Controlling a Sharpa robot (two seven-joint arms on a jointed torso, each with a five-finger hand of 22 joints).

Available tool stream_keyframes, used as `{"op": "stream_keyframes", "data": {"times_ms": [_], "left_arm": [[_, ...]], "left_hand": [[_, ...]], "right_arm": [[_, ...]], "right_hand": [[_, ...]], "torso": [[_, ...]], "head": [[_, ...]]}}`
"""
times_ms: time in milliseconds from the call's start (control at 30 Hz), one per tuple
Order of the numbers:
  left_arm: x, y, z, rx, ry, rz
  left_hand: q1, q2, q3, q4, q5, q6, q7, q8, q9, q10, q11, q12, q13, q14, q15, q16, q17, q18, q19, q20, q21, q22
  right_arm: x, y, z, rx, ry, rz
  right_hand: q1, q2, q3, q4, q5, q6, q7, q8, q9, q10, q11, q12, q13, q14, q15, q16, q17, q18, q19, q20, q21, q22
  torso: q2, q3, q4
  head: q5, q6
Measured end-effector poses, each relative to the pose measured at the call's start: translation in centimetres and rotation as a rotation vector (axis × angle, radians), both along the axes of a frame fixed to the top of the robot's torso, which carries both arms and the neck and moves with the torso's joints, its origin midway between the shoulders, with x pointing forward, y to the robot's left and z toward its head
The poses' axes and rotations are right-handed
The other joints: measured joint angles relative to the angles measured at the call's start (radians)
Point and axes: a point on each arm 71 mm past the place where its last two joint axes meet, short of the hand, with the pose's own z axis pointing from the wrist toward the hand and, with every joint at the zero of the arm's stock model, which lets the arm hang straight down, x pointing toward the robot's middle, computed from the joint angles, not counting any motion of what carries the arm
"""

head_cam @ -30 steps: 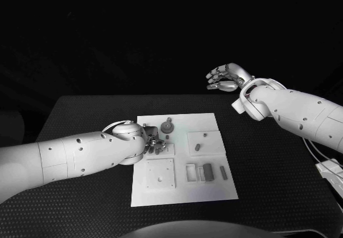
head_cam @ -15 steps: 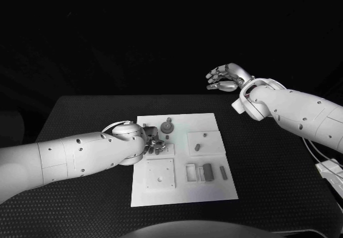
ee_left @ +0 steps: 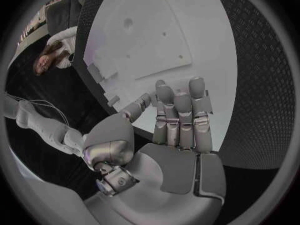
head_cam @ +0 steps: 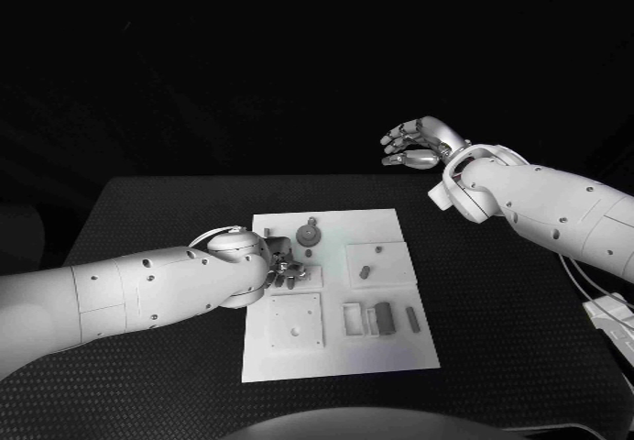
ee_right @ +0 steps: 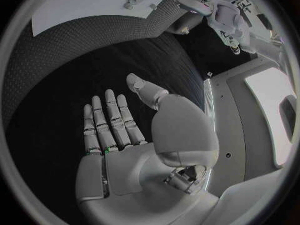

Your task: Assemble the parts on the task board

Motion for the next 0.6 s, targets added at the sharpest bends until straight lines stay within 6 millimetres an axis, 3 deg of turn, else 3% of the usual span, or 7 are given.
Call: {"op": "stream_keyframes", "data": {"times_ms": [167,300,467,600], "left_arm": [[0.02,0.01,-0.01,0.0,0.001,0.001],[0.08,0.08,-0.05,0.0,0.001,0.004],[0.11,0.09,-0.07,-0.001,0.001,0.006],[0.12,0.16,-0.07,-0.002,0.0,0.009]], "left_hand": [[0.0,0.0,-0.003,0.006,0.0,0.0,0.0,0.001,0.0,0.0,0.0,0.0,0.0,0.0,0.0,0.0,0.0,0.0,0.0,0.0,0.0,0.0],[-0.006,-0.02,-0.009,0.024,-0.016,0.002,-0.001,0.003,0.0,0.0,0.0,0.0,0.0,0.0,0.0,0.0,0.0,0.0,0.0,0.0,0.0,0.0],[-0.047,-0.065,-0.046,0.075,-0.021,-0.005,-0.001,0.006,0.003,-0.002,0.002,0.0,0.0,0.0,0.0,0.0,0.0,0.0,0.0,0.0,0.0,0.0],[-0.077,-0.071,-0.113,0.073,-0.021,-0.011,0.0,0.009,0.009,-0.004,0.003,0.0,0.0,0.0,0.0,0.0,0.0,0.0,-0.004,-0.004,-0.004,0.0]], "right_arm": [[-0.01,0.02,0.0,0.0,0.0,0.001],[-0.01,0.02,0.0,0.0,0.0,0.001],[-0.02,0.02,0.0,0.0,0.0,0.001],[-0.02,0.02,0.0,0.0,0.0,0.001]], "right_hand": [[0.0,0.0,0.0,0.0,0.0,0.0,0.0,0.0,0.0,0.0,0.0,0.0,-0.001,0.0,0.0,0.0,0.0,0.0,0.0,0.0,0.002,0.0],[0.0,0.0,0.0,0.0,0.0,0.0,0.0,0.0,-0.001,0.0,0.0,0.0,-0.001,0.0,0.0,0.0,0.0,0.0,0.0,0.0,0.004,0.0],[0.0,0.0,0.0,0.0,0.0,0.0,0.0,0.0,-0.001,0.0,0.0,0.0,0.0,0.0,0.0,0.0,0.0,0.0,0.0,0.0,0.004,0.0],[0.0,0.0,0.0,0.0,0.0,-0.004,-0.004,0.0,-0.001,0.0,0.0,0.0,-0.001,-0.003,0.003,0.0,0.0,0.001,0.0,0.0,0.004,0.0]], "torso": [[0.0,0.0,0.0],[0.0,0.0,0.0],[0.0,0.0,0.0],[0.0,0.0,0.0001]], "head": [[0.0,0.0],[0.0,0.001],[0.0,0.001],[0.0,0.001]]}}
